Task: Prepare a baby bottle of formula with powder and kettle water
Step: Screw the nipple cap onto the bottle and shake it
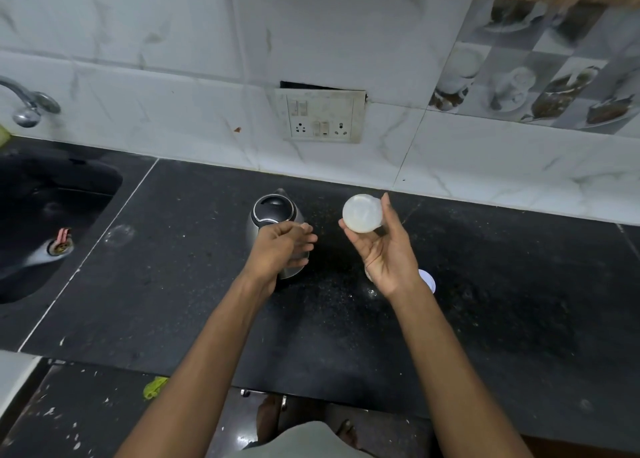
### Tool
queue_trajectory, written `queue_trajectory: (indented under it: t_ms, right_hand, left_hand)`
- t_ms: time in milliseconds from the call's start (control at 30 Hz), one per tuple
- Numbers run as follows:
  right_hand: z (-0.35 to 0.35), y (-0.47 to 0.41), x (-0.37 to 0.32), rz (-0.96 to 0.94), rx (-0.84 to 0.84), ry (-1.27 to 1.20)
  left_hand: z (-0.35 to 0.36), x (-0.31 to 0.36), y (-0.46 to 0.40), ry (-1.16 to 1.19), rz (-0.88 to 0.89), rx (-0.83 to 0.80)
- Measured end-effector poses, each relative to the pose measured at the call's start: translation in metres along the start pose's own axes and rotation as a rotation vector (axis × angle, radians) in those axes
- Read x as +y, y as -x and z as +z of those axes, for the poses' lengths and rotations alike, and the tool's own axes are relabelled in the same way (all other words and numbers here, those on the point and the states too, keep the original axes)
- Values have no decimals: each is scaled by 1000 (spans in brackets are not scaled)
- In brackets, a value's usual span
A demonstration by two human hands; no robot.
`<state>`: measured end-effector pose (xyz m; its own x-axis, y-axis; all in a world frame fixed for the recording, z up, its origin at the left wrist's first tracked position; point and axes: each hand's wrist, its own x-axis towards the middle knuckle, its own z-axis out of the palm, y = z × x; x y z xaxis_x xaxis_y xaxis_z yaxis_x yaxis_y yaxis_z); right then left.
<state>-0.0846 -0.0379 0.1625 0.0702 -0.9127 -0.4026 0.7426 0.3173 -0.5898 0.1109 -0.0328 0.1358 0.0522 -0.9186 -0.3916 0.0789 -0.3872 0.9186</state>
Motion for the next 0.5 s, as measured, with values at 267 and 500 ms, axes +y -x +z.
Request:
queue_trajectory:
  t_ms: [267, 500]
  right_hand:
    - [-13, -1, -1, -233, 33, 387]
    - [-14, -12, -1, -234, 63, 310]
  left_hand:
    - [-3, 3, -3, 40, -1, 67]
    - [7, 7, -5, 46, 27, 102]
